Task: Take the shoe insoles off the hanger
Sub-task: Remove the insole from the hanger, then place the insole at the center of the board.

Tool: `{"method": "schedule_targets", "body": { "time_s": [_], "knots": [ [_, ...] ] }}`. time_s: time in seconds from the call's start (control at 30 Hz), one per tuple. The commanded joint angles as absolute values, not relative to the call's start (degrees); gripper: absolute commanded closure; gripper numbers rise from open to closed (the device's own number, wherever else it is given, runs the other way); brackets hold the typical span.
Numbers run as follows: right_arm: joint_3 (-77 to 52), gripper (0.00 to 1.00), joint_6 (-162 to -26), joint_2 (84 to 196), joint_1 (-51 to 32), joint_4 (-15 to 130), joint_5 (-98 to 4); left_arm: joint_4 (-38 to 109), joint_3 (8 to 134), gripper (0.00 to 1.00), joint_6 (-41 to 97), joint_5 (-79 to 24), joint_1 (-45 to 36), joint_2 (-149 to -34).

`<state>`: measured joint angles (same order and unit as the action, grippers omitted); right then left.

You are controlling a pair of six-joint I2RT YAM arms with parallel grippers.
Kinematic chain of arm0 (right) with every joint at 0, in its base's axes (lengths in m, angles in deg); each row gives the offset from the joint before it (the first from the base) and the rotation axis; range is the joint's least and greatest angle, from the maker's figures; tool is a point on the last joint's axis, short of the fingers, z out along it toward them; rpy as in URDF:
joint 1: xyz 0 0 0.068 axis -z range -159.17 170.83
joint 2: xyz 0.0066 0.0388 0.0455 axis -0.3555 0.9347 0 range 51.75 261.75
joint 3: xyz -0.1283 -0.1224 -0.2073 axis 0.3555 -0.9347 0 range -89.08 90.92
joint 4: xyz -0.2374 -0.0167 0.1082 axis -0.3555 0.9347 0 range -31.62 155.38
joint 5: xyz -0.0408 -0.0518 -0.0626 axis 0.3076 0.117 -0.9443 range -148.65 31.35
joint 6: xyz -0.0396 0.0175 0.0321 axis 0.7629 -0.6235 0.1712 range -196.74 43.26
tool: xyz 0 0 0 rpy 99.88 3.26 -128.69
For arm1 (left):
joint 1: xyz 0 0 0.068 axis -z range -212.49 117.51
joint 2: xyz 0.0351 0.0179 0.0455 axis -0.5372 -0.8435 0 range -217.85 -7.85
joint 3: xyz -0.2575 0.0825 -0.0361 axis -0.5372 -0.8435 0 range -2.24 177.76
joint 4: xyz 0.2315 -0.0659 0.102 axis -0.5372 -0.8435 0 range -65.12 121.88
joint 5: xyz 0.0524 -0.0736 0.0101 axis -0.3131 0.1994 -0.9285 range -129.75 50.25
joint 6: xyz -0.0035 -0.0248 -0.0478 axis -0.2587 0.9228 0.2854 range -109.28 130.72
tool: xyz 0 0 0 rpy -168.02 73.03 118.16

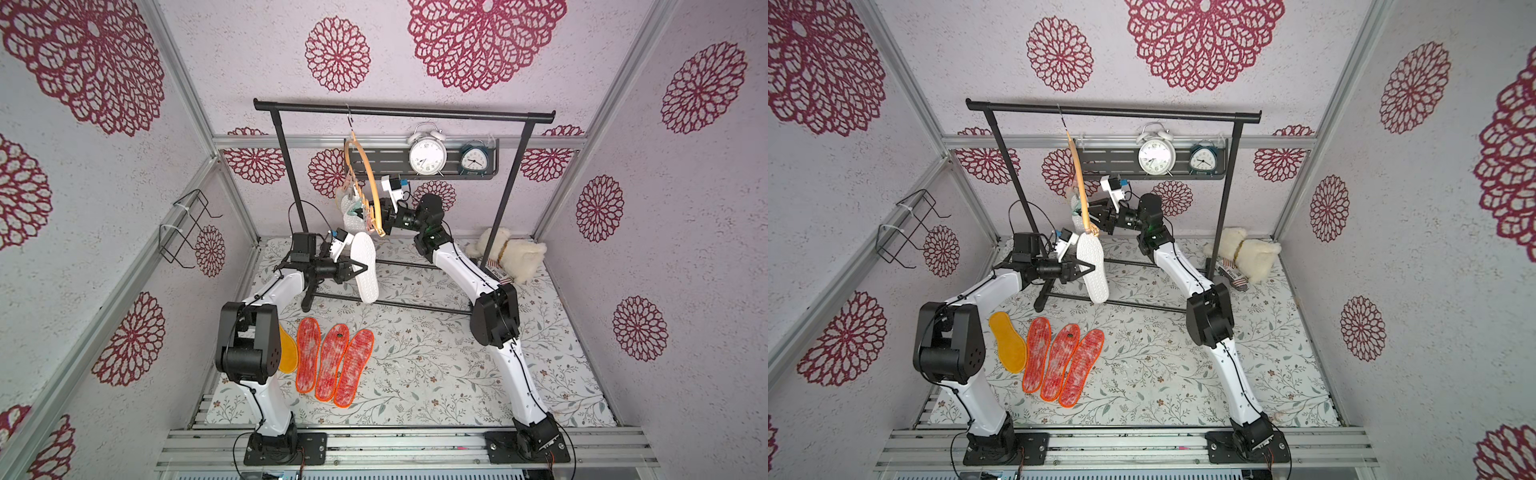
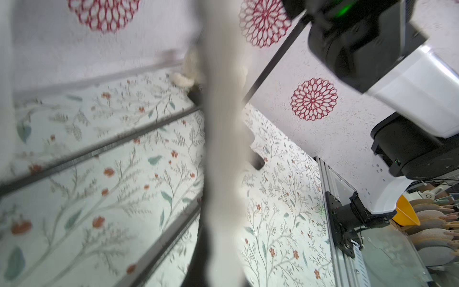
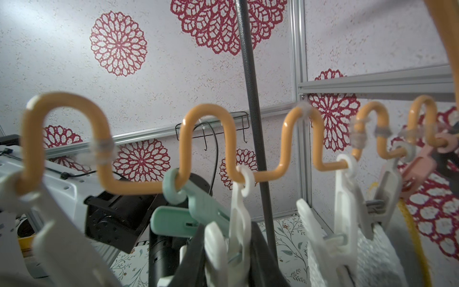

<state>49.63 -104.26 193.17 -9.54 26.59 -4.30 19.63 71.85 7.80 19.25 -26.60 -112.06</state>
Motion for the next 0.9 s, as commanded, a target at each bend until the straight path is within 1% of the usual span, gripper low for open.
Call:
{"method": "schedule_targets", "body": {
  "time_s": [0.0, 0.1, 0.2, 0.3, 0.4, 0.47, 0.53, 0.63, 0.7, 0.87],
  "knots": [
    [52.7, 1.0, -103.8, 193.3, -9.0, 26.7, -5.8, 13.8, 67.7, 1.0, 7.5, 11.7, -25.1, -104.5],
    [52.8, 1.0, -103.2, 193.3, -8.6, 28.0, -6.7, 5.7, 66.8, 1.0, 9.1, 3.1, -22.0, -99.0],
    [52.8, 1.0, -101.5, 193.0, -8.4, 30.4, -6.7, -3.2, 67.2, 1.0, 11.1, -8.2, -15.3, -94.3],
    [52.8, 1.0, -100.9, 192.9, -8.0, 31.6, -6.5, -9.9, 67.3, 1.0, 19.1, -15.7, -9.0, -91.2],
    [52.8, 1.0, -99.9, 192.6, -7.7, 33.3, -6.2, -12.9, 65.2, 1.0, 26.1, -23.8, -1.6, -87.7],
    [52.8, 1.0, -98.4, 192.3, -7.6, 35.3, -6.0, -15.0, 64.9, 1.0, 34.1, -29.2, 2.3, -86.9],
    [52.8, 1.0, -97.5, 192.2, -7.6, 36.8, -5.6, -19.7, 66.9, 1.0, 41.4, -34.5, 5.4, -88.6],
    [52.8, 1.0, -97.0, 192.2, -7.4, 37.8, -5.4, -26.5, 71.1, 1.0, 48.0, -41.5, 10.2, -94.3],
    [52.8, 1.0, -97.0, 192.2, -7.3, 37.7, -5.5, -30.5, 74.4, 1.0, 49.6, -44.8, 13.1, -99.8],
    [52.7, 1.0, -97.1, 192.3, -7.2, 37.8, -5.4, -34.9, 81.6, 1.0, 50.1, -47.2, 18.8, -111.9]
  ]
}}
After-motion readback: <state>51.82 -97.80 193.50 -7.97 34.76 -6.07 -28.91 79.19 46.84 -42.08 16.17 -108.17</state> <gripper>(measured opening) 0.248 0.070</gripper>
